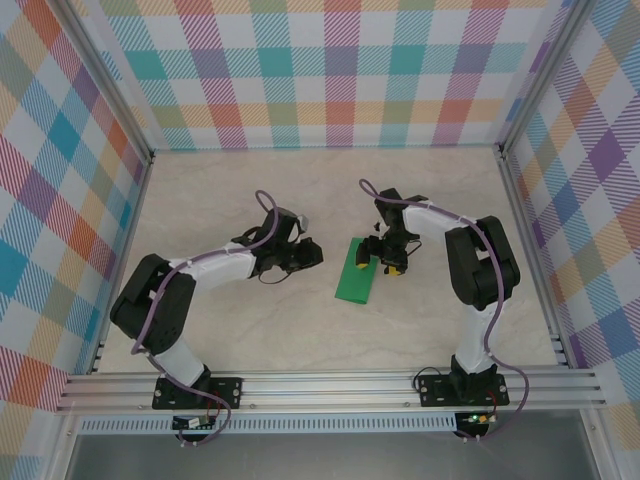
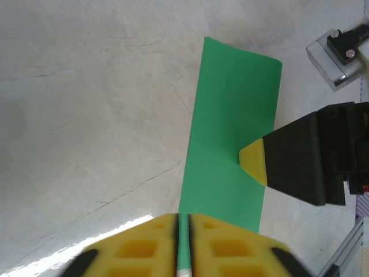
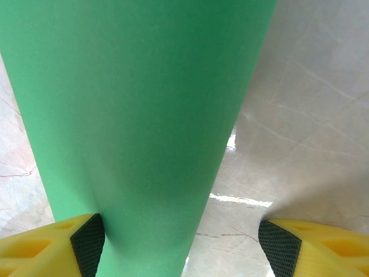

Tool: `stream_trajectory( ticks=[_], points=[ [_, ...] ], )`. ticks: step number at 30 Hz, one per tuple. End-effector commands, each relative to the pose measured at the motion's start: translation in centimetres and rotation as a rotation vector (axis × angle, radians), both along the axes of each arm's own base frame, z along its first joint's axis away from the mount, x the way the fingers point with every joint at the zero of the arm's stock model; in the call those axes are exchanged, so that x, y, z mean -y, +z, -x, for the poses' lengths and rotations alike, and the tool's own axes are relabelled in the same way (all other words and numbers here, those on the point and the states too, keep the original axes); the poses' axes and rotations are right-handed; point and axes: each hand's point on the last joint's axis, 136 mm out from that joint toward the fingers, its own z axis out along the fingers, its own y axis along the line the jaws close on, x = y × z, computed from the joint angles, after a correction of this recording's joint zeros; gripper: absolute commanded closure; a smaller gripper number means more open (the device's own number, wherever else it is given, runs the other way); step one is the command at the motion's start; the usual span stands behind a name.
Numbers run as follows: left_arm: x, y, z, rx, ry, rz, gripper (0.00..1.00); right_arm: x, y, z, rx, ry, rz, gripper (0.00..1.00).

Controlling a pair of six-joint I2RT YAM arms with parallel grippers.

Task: Fold a paper plane with a square sheet of paper (pick it up from the middle)
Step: Hold the square sheet of paper at the center of the table.

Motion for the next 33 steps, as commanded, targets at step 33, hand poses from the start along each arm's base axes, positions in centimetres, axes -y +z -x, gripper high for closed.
stream_trajectory(
  ticks=[33],
  points=[
    [7.2,-7.9,0.3,-0.17,-0.081,-0.044,1.0,2.8,-5.9,2.5,-0.098,0.011,0.145,0.22]
  ],
)
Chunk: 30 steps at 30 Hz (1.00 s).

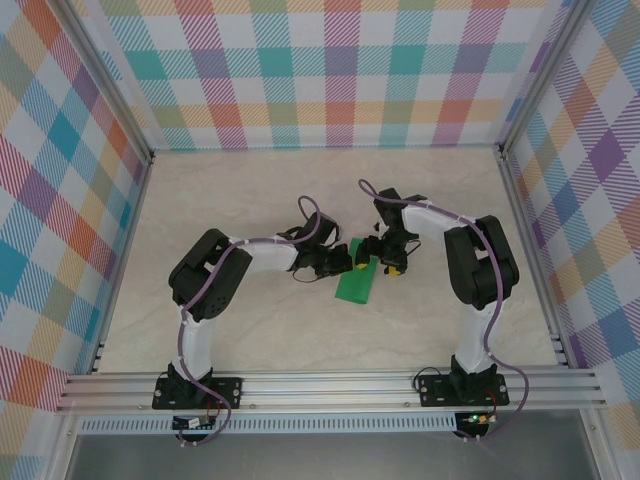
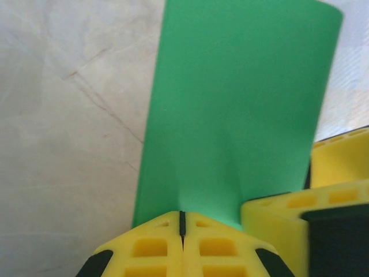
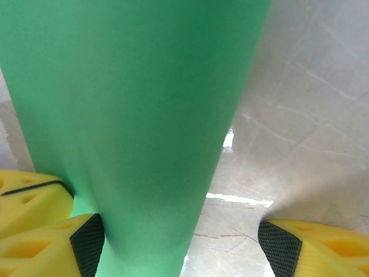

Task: Fold a paper plane with a square sheet of paper (pick it up from the middle)
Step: Hold the square sheet of paper at the center of the table, then fold the square sheet of paper in half at the center of the table.

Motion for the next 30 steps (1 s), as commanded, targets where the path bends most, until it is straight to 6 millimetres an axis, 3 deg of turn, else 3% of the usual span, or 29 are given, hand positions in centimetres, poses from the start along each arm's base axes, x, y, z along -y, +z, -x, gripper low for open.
stream_trajectory(
  ticks=[1,5,8,14,16,20,24,30],
  points=[
    [-0.6,-2.1,0.9,-0.034,0.005,-0.051,1.0,2.5,-5.4,2.1,-0.08,0.01,0.127,0.22],
    [-1.3,-2.8,1.3,-0.041,0.006,-0.076,1.0,1.9,-4.3,1.6,-0.056,0.003,0.094,0.21],
    [-1.6,-3.1,1.5,-0.041,0.004,-0.089,1.0,1.4,-2.3,0.7,-0.002,-0.016,0.059,0.2],
    [-1.7,-3.1,1.7,-0.041,-0.008,-0.097,1.0,1.3,4.4,-1.4,0.187,-0.095,-0.068,0.18],
    [-1.7,-3.0,1.7,-0.04,-0.008,-0.097,1.0,1.2,6.0,-1.6,0.231,-0.12,-0.145,0.22],
    [-1.7,-3.0,1.8,-0.04,-0.012,-0.103,1.0,-0.9,7.7,-1.1,0.248,-0.134,-0.342,0.53],
    [-1.7,-3.1,1.8,-0.043,-0.017,-0.106,1.0,-3.2,7.9,-0.8,0.208,-0.146,-0.513,0.78],
    [-1.8,-3.2,1.9,-0.047,-0.017,-0.111,1.0,-3.8,6.1,-0.4,0.147,-0.154,-0.544,0.9]
  ],
)
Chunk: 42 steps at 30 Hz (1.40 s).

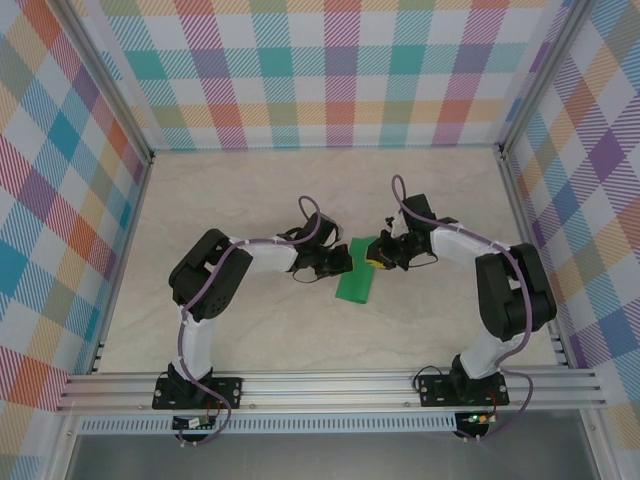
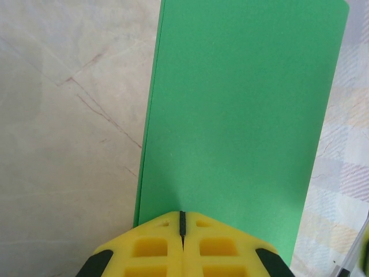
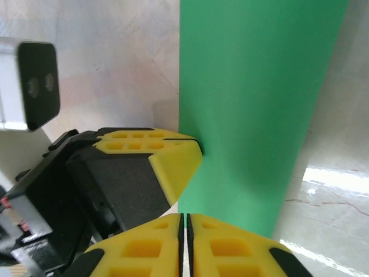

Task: Fold a paper plane with a square sheet of paper (pick it up from the middle)
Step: Fold the square sheet of paper in half at the center of the table.

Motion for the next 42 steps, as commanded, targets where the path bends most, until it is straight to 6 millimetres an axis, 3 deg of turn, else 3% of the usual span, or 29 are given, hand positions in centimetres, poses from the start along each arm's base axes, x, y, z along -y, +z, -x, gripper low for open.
stream_trajectory(
  ticks=[1,8,24,27,32,35,42],
  points=[
    [-1.8,-3.1,1.9,-0.07,-0.003,-0.113,1.0,-1.2,0.1,-0.1,-0.001,0.025,-0.076,0.91],
    [-2.1,-3.3,2.2,-0.075,-0.006,-0.123,1.0,-0.8,-2.5,0.3,-0.044,0.037,-0.041,0.92],
    [-2.1,-4.1,2.7,-0.098,-0.021,-0.133,1.0,2.2,-7.7,2.9,-0.106,0.027,0.011,0.89],
    [-2.2,-4.2,2.8,-0.1,-0.022,-0.134,1.0,2.2,-7.1,2.8,-0.091,0.03,0.012,0.89],
    [-2.2,-4.2,2.8,-0.099,-0.023,-0.136,1.0,1.0,-2.7,2.2,0.017,0.048,-0.103,0.89],
    [-2.2,-4.2,2.7,-0.099,-0.023,-0.135,1.0,0.3,-1.6,2.5,0.035,0.062,-0.163,0.89],
    [-2.0,-4.1,2.8,-0.1,-0.026,-0.132,1.0,0.7,-4.6,3.9,-0.032,0.076,-0.136,0.89]
  ],
)
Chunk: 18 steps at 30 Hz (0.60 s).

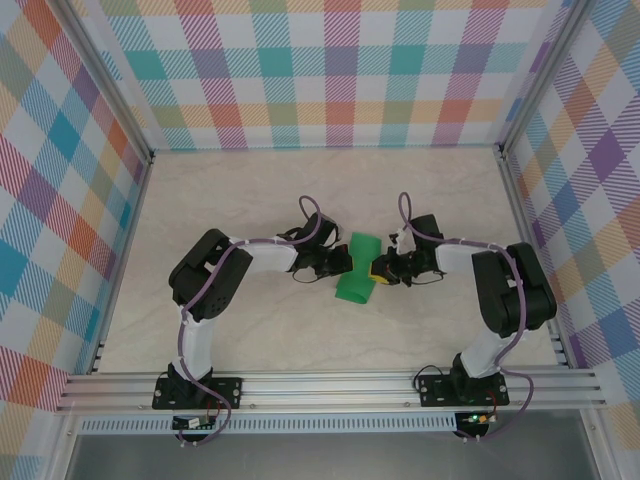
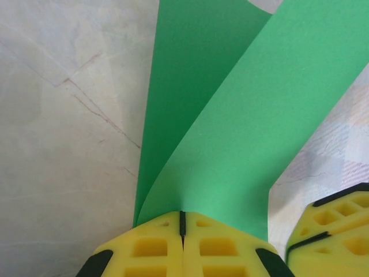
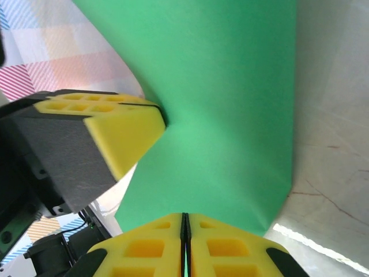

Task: Fold a paper plane with a square sheet of paper (pick it up from the middle)
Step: Fold the square sheet of paper in half at the center of the table.

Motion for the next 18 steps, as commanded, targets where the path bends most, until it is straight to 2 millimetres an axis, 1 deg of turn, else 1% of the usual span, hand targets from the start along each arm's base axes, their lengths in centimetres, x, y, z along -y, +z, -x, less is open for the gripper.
stream_trajectory(
  ticks=[1,5,7,10,15,16,18],
  points=[
    [-2.0,-4.1,2.6,-0.105,-0.016,-0.131,1.0,0.2,-2.0,1.2,-0.036,0.031,0.008,0.89],
    [-2.0,-4.2,2.8,-0.106,-0.02,-0.134,1.0,1.3,-4.1,2.2,-0.058,0.046,0.097,0.89],
    [-2.1,-4.2,2.8,-0.107,-0.021,-0.136,1.0,1.7,-4.3,2.4,-0.049,0.054,0.122,0.89],
    [-2.1,-4.2,2.8,-0.108,-0.022,-0.136,1.0,1.3,-3.3,2.3,-0.025,0.063,0.12,0.88],
    [-2.1,-4.1,2.8,-0.107,-0.022,-0.134,1.0,0.1,-0.8,2.2,0.072,0.099,0.135,0.88],
    [-2.1,-4.1,2.8,-0.106,-0.022,-0.135,1.0,0.1,-0.4,2.1,0.091,0.097,0.145,0.88],
    [-2.1,-4.2,2.8,-0.107,-0.021,-0.135,1.0,0.3,-0.4,2.1,0.11,0.089,0.171,0.88]
  ],
)
